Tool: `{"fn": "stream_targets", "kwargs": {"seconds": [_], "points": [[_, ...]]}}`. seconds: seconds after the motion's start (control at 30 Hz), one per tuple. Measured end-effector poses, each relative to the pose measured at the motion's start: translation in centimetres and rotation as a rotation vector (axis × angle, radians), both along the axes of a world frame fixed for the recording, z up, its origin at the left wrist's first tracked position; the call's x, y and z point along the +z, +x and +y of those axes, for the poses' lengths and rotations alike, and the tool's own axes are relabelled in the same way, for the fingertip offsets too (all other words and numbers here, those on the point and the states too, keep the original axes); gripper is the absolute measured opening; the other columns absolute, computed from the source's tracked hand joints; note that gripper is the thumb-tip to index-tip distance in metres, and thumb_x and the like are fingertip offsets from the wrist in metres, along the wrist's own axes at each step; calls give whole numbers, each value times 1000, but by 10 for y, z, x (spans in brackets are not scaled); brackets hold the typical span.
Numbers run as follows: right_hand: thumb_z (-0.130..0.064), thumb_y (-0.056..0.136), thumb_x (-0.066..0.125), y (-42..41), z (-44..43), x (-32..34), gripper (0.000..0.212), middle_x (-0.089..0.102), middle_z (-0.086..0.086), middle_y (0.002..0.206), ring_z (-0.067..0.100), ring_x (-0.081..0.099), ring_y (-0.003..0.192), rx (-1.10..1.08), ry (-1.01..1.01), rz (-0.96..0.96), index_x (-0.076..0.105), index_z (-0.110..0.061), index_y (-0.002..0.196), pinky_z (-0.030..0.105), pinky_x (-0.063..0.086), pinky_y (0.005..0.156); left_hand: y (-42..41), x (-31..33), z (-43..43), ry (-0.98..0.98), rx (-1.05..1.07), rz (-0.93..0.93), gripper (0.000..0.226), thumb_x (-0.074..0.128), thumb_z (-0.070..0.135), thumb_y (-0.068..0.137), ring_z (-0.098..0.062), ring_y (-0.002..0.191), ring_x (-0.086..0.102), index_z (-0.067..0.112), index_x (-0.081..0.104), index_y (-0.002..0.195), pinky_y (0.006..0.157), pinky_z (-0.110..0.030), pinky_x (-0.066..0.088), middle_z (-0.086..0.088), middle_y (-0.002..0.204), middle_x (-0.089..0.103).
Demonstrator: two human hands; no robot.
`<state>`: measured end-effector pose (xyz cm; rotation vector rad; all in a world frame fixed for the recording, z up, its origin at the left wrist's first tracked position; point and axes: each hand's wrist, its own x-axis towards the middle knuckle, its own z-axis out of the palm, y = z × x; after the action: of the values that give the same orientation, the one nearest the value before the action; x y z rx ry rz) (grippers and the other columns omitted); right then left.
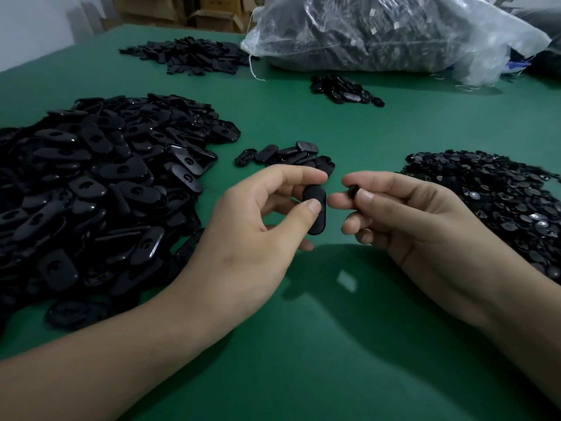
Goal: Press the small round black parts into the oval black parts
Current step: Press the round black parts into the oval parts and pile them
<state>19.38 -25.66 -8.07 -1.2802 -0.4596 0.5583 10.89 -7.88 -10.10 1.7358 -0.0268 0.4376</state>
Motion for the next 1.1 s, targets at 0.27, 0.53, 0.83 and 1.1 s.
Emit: {"fn": "stream_targets", "kwargs": {"seconds": [0.27,0.53,0.83,1.1], "points": [[-24,72,74,-1,0,1,29,79,11,97,14,74,72,-4,-21,7,72,-12,99,19,56,62,-2,4,-3,115,54,-69,21,65,19,95,-10,86,73,36,74,102,68,-45,64,16,93,71],[-26,69,77,-2,-1,3,19,78,13,89,15,74,67,-12,-37,-32,80,-19,86,19,53,57,-3,4,-5,147,73,-105,20,71,16,94,-11,82,74,32,79,102,70,-29,62,13,94,72],[-35,75,71,-2,1,1,29,75,10,78,14,69,61,-49,-54,-61,71,-8,88,19,52,56,-1,1,-2,9,52,-16,24,66,16,100,-12,82,78,32,73,116,71,-31,65,13,99,70],[-27,83,66,-2,2,-2,24,75,12,79,15,66,61,-62,-116,-131,70,-7,96,22,53,60,3,0,0,-90,23,28,35,62,3,100,-11,88,74,20,69,129,70,-25,63,1,106,70]]}}
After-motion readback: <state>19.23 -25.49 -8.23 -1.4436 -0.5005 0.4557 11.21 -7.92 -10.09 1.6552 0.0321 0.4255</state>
